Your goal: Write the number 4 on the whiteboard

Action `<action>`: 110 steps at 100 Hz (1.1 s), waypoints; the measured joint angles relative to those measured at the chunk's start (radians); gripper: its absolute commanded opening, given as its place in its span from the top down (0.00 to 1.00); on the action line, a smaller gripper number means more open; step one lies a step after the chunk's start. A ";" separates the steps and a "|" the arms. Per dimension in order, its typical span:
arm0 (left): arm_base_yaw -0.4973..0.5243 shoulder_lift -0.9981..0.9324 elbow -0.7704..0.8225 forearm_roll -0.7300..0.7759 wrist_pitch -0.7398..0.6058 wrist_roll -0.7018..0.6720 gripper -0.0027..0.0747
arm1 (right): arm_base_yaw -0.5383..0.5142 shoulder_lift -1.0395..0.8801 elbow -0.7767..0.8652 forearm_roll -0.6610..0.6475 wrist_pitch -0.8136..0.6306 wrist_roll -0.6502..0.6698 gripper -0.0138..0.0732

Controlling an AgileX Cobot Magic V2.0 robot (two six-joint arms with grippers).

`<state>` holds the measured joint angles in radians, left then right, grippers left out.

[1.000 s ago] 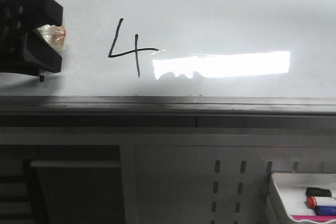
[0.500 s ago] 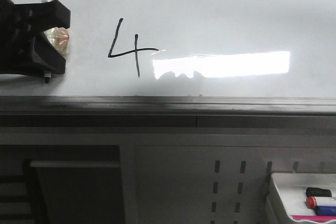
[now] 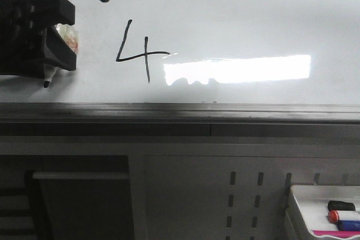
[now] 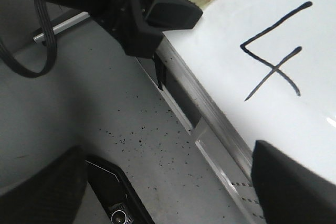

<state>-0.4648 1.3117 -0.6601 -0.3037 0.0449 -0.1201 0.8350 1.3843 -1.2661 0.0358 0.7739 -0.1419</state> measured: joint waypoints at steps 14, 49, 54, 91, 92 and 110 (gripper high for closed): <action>0.000 -0.053 0.000 0.046 0.023 0.000 0.58 | 0.000 -0.021 0.000 -0.018 0.002 0.007 0.47; 0.000 -0.351 0.073 0.132 0.104 0.000 0.99 | 0.000 -0.230 0.208 -0.058 -0.101 0.049 0.91; 0.000 -0.410 0.099 0.146 0.104 0.000 0.99 | 0.000 -0.295 0.273 -0.057 -0.160 0.050 0.91; 0.000 -0.906 0.338 0.355 0.108 0.000 0.99 | 0.000 -0.861 0.837 -0.060 -0.574 0.051 0.91; 0.000 -0.914 0.347 0.358 0.110 0.000 0.99 | 0.000 -0.882 0.854 -0.060 -0.576 0.051 0.91; 0.000 -1.082 0.438 0.397 0.121 0.000 0.99 | 0.000 -1.107 1.028 -0.060 -0.584 0.053 0.92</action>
<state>-0.4648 0.2298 -0.2221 0.0932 0.1658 -0.1201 0.8350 0.2774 -0.2384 -0.0239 0.1901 -0.0893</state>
